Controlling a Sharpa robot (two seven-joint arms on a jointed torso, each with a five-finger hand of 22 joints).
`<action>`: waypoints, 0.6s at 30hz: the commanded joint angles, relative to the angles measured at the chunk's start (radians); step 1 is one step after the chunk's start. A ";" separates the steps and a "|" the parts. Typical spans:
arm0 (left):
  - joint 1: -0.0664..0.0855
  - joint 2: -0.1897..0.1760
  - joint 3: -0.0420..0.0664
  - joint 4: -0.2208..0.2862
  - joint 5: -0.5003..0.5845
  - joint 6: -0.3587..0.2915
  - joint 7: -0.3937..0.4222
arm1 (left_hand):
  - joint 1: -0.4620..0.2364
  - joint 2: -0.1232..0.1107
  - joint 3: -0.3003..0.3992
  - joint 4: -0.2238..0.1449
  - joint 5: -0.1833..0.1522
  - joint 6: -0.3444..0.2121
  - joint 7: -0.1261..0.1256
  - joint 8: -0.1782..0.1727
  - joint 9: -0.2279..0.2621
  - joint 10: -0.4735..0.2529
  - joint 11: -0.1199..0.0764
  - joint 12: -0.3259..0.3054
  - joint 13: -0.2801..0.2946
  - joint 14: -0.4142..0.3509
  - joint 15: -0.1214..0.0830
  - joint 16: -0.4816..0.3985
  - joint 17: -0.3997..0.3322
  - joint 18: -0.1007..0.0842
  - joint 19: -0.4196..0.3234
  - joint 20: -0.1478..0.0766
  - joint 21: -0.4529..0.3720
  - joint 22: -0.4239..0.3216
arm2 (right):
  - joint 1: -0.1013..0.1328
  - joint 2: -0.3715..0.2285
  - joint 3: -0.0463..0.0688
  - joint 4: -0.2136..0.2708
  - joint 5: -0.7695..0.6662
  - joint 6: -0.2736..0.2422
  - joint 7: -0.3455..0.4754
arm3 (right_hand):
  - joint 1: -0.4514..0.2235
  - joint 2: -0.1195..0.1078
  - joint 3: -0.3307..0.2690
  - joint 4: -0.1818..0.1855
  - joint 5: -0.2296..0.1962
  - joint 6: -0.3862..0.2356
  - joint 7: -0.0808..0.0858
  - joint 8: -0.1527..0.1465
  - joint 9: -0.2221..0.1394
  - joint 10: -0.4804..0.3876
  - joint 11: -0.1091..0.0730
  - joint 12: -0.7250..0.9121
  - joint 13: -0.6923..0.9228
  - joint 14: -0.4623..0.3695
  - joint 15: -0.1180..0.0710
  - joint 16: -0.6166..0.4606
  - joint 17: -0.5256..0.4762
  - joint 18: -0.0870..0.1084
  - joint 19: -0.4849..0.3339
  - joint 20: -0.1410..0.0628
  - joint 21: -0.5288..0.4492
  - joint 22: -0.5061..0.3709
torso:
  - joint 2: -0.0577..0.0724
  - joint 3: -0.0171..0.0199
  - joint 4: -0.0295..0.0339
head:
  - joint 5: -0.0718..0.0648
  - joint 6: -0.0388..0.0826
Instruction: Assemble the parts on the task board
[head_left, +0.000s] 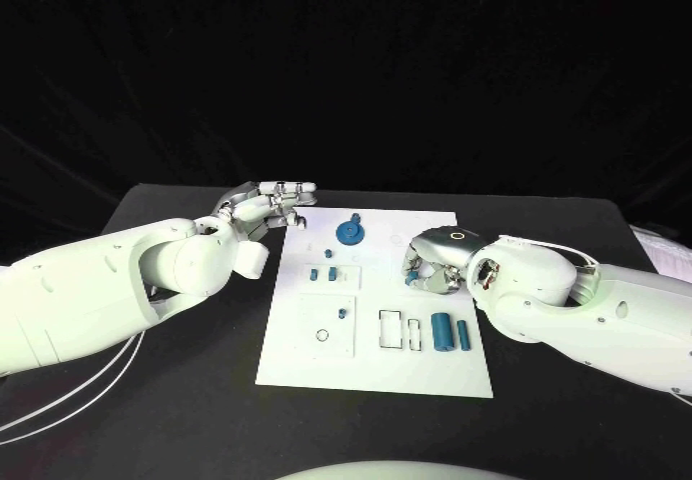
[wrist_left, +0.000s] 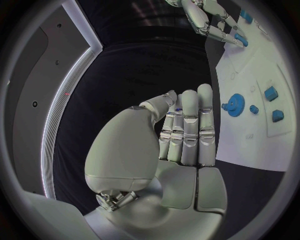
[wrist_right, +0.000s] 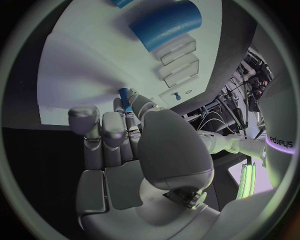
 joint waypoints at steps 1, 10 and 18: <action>0.000 0.001 0.001 0.002 -0.005 0.020 0.003 | -0.002 0.008 -0.007 -0.001 0.004 -0.004 0.000 -0.003 -0.001 -0.005 0.001 0.005 0.001 -0.006 -0.001 -0.003 -0.001 0.019 -0.006 0.003 -0.003 -0.001 | -0.003 -0.001 -0.001 0.002 -0.030 -0.061 -0.002 | 0.014 0.018 0.021 -0.007 -0.004 0.019 -0.002 0.012 0.007 0.030 -0.009 0.006 0.004 0.031 -0.009 0.026 0.026 -0.024 0.018 -0.004 0.031 0.044 | 0.000 0.0001 -0.0001 | 0.000 -0.001; -0.001 0.001 0.001 0.001 -0.005 0.021 0.002 | -0.002 0.008 -0.007 -0.001 0.004 -0.004 0.000 -0.003 -0.001 -0.005 0.001 0.005 0.001 -0.006 -0.001 -0.003 -0.001 0.019 -0.006 0.003 -0.003 -0.001 | -0.002 -0.035 0.002 0.048 -0.003 -0.214 0.021 | 0.049 0.009 0.080 -0.050 -0.003 0.023 0.006 0.009 0.006 0.074 -0.013 -0.001 0.007 0.026 -0.016 0.025 0.024 -0.026 0.018 -0.013 0.041 0.054 | -0.001 -0.0007 0.0011 | 0.002 -0.004; -0.001 0.002 0.001 -0.001 -0.005 0.022 0.000 | -0.002 0.008 -0.007 -0.001 0.004 -0.004 0.000 -0.003 -0.001 -0.005 0.001 0.005 0.001 -0.006 -0.001 -0.003 -0.001 0.019 -0.006 0.003 -0.003 -0.001 | 0.011 -0.068 0.010 0.125 0.055 -0.205 0.020 | 0.039 0.003 0.084 -0.049 -0.003 0.024 0.007 0.008 0.006 0.076 -0.012 -0.006 0.007 0.025 -0.016 0.026 0.025 -0.026 0.017 -0.013 0.043 0.056 | 0.000 0.0002 -0.0007 | 0.006 -0.006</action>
